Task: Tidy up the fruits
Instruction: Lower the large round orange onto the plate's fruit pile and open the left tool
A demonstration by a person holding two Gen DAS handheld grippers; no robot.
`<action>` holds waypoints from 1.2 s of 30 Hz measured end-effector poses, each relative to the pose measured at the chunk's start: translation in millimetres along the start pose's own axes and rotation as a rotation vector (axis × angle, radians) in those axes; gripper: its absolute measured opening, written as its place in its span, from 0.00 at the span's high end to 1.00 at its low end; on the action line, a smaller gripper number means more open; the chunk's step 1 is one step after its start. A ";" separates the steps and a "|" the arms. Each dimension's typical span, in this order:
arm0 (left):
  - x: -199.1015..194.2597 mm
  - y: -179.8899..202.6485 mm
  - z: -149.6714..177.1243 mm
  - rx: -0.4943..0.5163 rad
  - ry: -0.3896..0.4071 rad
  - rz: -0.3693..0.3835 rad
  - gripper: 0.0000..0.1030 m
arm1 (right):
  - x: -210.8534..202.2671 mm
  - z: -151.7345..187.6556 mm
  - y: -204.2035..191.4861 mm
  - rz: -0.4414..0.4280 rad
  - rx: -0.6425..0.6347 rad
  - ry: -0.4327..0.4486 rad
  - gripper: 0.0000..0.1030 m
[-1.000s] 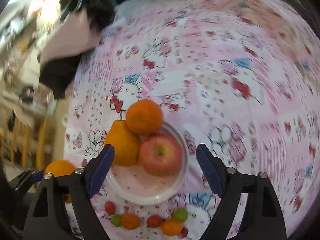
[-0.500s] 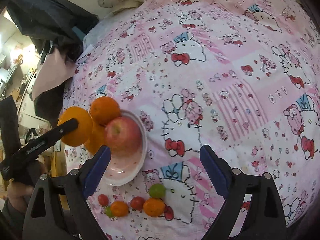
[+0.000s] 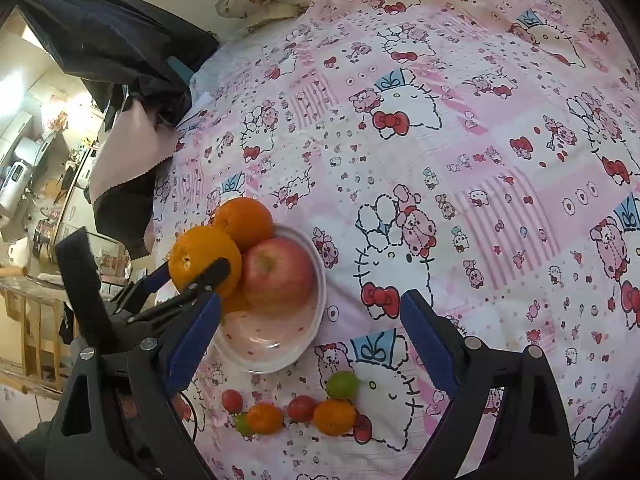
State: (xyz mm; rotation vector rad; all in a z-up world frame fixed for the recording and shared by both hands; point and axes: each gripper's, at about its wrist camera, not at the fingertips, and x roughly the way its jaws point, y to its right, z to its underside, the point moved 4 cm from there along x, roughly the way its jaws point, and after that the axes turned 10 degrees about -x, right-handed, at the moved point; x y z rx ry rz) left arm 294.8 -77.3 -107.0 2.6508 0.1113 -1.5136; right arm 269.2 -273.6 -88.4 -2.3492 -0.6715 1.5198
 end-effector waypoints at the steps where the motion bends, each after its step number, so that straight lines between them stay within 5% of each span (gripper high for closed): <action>1: 0.6 1.4 2.3 0.010 -0.002 -0.007 0.22 | 0.1 0.6 0.0 0.001 0.000 -0.002 0.10; 20: -6.2 3.6 12.5 0.008 -0.052 -0.016 0.19 | 0.5 1.0 -3.8 -0.014 -0.008 -0.004 0.10; 36: -82.9 -47.3 18.5 -0.081 0.073 0.010 0.19 | -0.4 7.2 2.0 0.012 0.002 0.001 0.10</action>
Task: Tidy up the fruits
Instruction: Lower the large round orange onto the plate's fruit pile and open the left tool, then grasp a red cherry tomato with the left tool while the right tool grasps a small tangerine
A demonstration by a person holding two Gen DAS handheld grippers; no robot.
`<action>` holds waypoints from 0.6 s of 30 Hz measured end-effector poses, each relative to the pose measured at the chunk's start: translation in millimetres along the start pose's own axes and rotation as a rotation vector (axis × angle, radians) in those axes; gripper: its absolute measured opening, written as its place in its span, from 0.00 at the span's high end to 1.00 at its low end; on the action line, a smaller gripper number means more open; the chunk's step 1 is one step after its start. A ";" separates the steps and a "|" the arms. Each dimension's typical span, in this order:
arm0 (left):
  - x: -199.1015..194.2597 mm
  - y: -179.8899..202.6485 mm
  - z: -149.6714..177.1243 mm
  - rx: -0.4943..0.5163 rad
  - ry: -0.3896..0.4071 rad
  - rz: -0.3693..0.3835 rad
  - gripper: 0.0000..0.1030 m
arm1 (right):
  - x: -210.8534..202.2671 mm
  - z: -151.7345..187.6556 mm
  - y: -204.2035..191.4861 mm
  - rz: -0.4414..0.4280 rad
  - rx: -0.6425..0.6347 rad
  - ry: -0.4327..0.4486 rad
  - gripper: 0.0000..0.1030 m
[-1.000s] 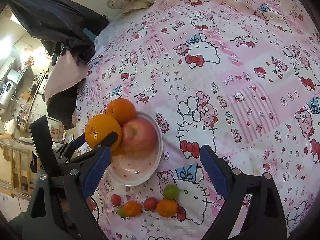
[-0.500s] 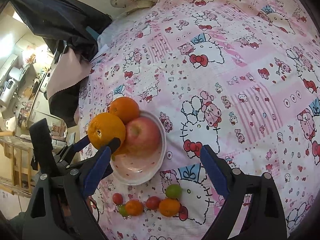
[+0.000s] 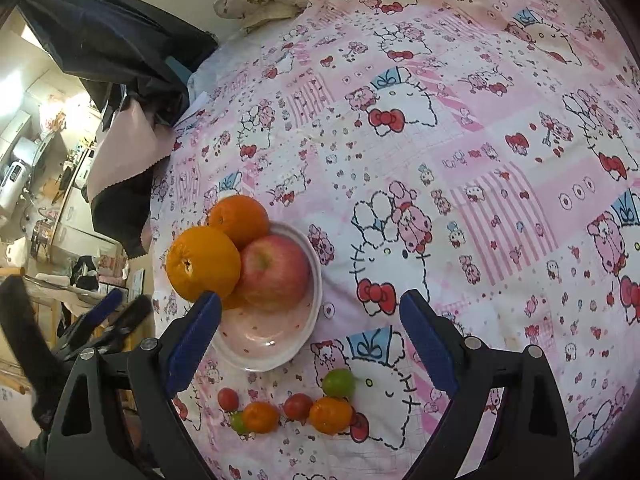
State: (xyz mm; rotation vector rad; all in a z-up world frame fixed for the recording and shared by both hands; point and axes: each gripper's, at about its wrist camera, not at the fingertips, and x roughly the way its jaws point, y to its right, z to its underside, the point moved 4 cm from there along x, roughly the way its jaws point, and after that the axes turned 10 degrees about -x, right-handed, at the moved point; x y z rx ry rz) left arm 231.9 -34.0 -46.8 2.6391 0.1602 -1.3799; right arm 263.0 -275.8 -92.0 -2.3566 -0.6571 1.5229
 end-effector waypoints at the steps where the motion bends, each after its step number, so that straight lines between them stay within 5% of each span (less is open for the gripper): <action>1: -4.5 -6.1 1.6 -0.010 0.003 -0.001 0.19 | 0.2 2.3 -1.2 -0.004 0.000 -0.004 0.10; 6: -28.4 -45.4 16.8 -0.103 0.024 -0.008 0.19 | 2.5 20.3 -12.6 -0.024 0.003 -0.010 0.10; 18: 1.6 -89.5 87.3 -0.305 -0.211 0.047 0.20 | 13.1 75.9 -26.5 0.012 0.004 -0.084 0.10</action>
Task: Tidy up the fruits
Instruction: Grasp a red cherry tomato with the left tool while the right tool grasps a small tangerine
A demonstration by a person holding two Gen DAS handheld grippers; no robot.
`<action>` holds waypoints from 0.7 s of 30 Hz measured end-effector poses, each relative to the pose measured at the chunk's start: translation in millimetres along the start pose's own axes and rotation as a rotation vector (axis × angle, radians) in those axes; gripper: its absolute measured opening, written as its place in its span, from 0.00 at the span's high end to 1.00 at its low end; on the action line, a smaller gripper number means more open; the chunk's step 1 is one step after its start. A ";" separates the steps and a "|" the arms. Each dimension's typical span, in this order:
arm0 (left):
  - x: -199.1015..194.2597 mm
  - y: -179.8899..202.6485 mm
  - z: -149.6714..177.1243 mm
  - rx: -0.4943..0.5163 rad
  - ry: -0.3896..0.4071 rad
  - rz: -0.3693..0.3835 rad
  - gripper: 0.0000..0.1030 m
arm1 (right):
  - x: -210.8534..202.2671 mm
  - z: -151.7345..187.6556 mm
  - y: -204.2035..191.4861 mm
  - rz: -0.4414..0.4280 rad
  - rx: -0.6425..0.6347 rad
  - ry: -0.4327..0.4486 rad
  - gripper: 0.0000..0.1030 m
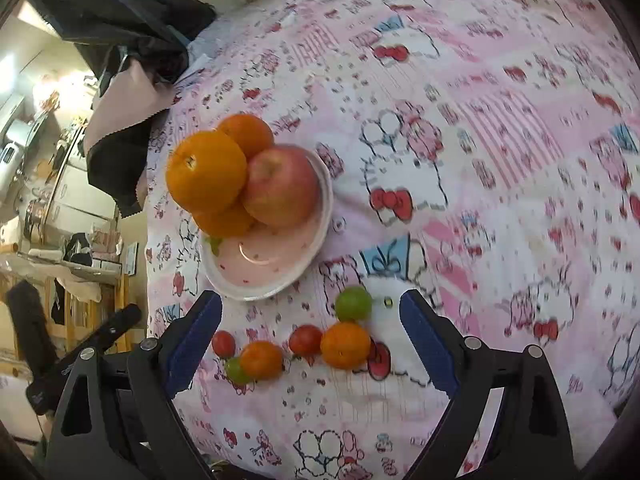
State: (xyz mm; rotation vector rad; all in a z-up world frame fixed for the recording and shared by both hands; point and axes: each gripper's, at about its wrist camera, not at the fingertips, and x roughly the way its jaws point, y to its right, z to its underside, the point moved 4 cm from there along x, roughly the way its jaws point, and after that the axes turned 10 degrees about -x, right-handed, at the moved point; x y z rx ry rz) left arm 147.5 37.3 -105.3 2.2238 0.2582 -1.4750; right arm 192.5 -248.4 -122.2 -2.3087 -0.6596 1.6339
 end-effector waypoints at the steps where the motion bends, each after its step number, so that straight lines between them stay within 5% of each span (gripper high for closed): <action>1: 5.9 -2.4 4.3 -0.019 -0.018 0.006 0.22 | 0.9 2.8 1.2 0.003 0.007 -0.004 0.10; 4: 33.3 -7.0 21.7 -0.063 -0.128 0.002 0.38 | 5.7 12.1 6.0 0.019 0.027 -0.021 0.10; 6: 48.5 -3.9 33.2 -0.062 -0.198 0.007 0.41 | 9.8 16.8 8.9 0.030 0.035 -0.038 0.10; 10: 66.8 2.1 44.4 -0.063 -0.250 0.006 0.59 | 15.3 20.2 11.9 0.043 0.029 -0.058 0.10; 17: 87.0 1.6 56.7 -0.103 -0.330 -0.003 0.60 | 23.2 20.8 19.6 0.052 0.041 -0.082 0.10; 18: 86.7 2.4 57.2 -0.099 -0.331 -0.003 0.71 | 25.5 21.6 20.2 0.051 0.044 -0.091 0.11; 21: 85.2 -0.9 56.0 -0.103 -0.323 -0.015 0.77 | 39.4 27.7 18.1 0.022 0.035 -0.147 0.27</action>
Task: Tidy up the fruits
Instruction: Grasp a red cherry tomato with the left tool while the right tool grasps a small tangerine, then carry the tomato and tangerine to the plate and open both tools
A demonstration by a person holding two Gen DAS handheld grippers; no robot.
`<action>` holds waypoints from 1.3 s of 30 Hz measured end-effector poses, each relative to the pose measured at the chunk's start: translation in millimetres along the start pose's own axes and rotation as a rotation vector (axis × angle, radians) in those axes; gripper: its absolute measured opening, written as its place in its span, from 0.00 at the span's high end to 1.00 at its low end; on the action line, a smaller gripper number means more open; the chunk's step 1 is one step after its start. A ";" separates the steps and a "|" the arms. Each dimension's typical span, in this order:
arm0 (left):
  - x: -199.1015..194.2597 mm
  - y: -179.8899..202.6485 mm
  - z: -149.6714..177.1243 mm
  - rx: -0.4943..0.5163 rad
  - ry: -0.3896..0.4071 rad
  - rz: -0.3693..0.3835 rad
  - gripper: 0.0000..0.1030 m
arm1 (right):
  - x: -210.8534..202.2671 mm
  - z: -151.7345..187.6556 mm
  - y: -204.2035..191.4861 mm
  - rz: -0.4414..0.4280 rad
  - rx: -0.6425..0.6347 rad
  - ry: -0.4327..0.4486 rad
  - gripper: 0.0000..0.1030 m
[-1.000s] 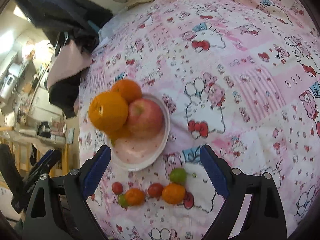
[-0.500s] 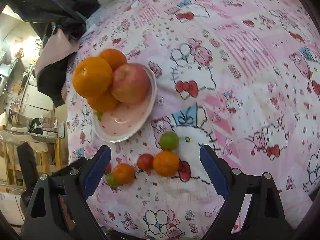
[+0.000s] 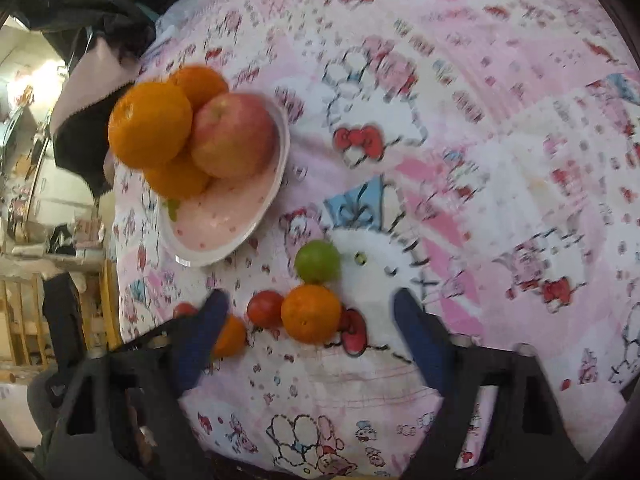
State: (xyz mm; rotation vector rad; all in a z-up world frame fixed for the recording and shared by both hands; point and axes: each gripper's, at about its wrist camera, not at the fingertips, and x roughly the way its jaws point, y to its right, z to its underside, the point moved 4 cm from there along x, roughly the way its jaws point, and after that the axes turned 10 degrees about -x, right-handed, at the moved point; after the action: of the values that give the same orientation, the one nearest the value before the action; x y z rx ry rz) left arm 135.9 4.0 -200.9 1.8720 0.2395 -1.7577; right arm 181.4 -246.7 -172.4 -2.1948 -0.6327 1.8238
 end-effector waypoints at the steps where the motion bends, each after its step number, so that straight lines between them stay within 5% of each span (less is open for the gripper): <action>1: -2.4 -0.7 -0.7 0.005 0.013 -0.010 0.77 | 4.7 1.6 -1.3 -0.005 -0.006 -0.019 0.32; 7: -22.6 2.1 -7.1 0.041 0.073 0.003 0.77 | 33.8 10.2 1.3 -0.070 0.040 -0.108 0.51; 14: -44.2 5.9 -12.1 0.068 0.135 0.031 0.77 | 51.8 14.0 7.3 -0.039 0.056 -0.144 0.54; 25: -58.4 6.6 -11.2 0.084 0.174 0.047 0.77 | -3.0 4.0 -17.8 -0.156 -0.015 0.039 0.56; 30: -95.0 29.2 -16.9 0.158 0.200 0.145 0.77 | -37.3 -20.7 -51.1 -0.198 -0.126 0.199 0.56; 34: -126.0 60.5 -31.2 0.338 0.311 0.102 0.77 | -31.5 -44.5 -73.0 -0.184 -0.204 0.202 0.56; 39: -108.3 73.3 -51.2 0.384 0.294 0.062 0.77 | 4.7 -61.0 -73.6 -0.148 -0.219 0.128 0.56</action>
State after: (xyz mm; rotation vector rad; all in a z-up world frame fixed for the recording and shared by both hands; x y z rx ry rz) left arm 202.2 -5.2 -77.5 2.3852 -0.0541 -1.5642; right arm 227.8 -173.2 -132.3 -2.3068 -0.9790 1.5928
